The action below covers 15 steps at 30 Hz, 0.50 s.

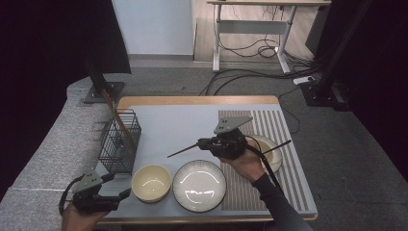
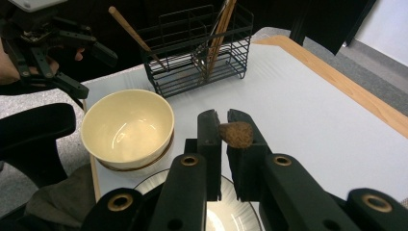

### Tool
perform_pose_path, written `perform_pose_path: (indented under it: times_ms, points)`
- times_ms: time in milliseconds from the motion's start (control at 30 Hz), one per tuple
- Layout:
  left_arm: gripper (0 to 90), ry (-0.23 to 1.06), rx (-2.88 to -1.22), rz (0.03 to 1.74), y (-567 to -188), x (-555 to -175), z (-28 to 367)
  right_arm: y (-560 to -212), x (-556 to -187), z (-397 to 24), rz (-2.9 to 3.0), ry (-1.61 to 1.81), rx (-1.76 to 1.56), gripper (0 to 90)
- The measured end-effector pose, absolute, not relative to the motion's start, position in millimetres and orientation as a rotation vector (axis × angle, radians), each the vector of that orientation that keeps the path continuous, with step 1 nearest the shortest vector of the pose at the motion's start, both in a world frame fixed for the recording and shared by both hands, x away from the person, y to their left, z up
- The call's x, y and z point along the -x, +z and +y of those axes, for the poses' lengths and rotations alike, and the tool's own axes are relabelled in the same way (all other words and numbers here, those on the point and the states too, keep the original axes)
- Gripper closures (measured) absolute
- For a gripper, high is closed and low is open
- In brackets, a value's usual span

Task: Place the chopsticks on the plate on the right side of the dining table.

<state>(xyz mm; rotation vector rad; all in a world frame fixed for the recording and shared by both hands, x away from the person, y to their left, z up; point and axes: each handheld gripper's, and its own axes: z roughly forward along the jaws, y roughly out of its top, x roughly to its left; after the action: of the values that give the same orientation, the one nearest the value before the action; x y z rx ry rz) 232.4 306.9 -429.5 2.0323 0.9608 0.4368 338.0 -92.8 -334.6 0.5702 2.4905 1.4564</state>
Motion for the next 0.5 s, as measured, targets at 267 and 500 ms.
perform_pose_path:
  times_ms: [267, 500]
  points:
    - [21.0, 0.385, -2.065, 0.823, -415, -244, 268, -332, -335, -98, 2.495, 1.462, -0.572, 83.9]
    - [23.4, 0.379, -2.099, 0.758, -413, -260, 240, -332, -334, -101, 2.503, 1.472, -0.575, 83.9]
